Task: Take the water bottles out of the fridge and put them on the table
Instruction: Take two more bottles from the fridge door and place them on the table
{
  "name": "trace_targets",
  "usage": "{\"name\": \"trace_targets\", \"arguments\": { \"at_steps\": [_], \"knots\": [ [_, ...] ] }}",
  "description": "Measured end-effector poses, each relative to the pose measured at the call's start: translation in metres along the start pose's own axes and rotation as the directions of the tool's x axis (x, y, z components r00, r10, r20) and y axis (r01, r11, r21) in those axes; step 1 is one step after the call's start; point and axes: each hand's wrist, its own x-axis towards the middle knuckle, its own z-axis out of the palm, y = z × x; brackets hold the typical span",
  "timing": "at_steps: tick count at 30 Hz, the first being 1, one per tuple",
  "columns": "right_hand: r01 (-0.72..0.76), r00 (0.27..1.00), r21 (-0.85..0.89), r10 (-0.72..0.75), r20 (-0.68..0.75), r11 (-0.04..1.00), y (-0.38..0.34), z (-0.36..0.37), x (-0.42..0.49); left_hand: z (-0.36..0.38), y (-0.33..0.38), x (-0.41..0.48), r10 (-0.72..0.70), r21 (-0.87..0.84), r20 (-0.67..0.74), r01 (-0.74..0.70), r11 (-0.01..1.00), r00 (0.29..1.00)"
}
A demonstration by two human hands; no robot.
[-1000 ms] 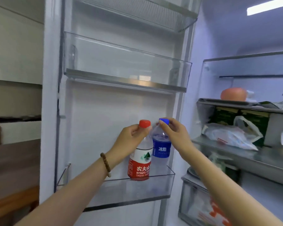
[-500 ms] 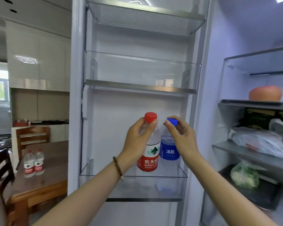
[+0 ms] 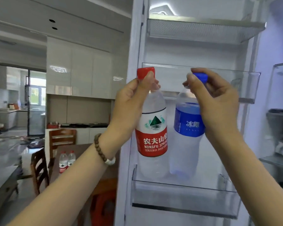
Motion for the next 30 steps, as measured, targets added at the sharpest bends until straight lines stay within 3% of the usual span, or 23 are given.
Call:
{"name": "trace_targets", "arguments": {
  "at_steps": [6,14,21,30],
  "knots": [
    [-0.012,1.000,0.102,0.011,0.007,0.995,-0.023,0.121,-0.035,-0.127,0.012,0.000,-0.160,-0.031,-0.057,0.159,0.987,0.985],
    [-0.217,0.974,0.257,0.191,0.122,0.942,0.013,0.300,-0.080,-0.307,-0.016,0.008,-0.227,0.107,-0.179,0.248,0.963,0.957],
    [-0.388,0.906,0.239,0.321,0.277,0.890,0.099,0.423,-0.109,-0.425,-0.105,0.017,-0.299,0.180,-0.335,0.372,0.911,0.894],
    [-0.472,0.831,0.160,0.376,0.410,0.867,0.270,0.534,-0.113,-0.513,-0.256,0.059,-0.298,0.365,-0.363,0.429,0.826,0.883]
  ]
}}
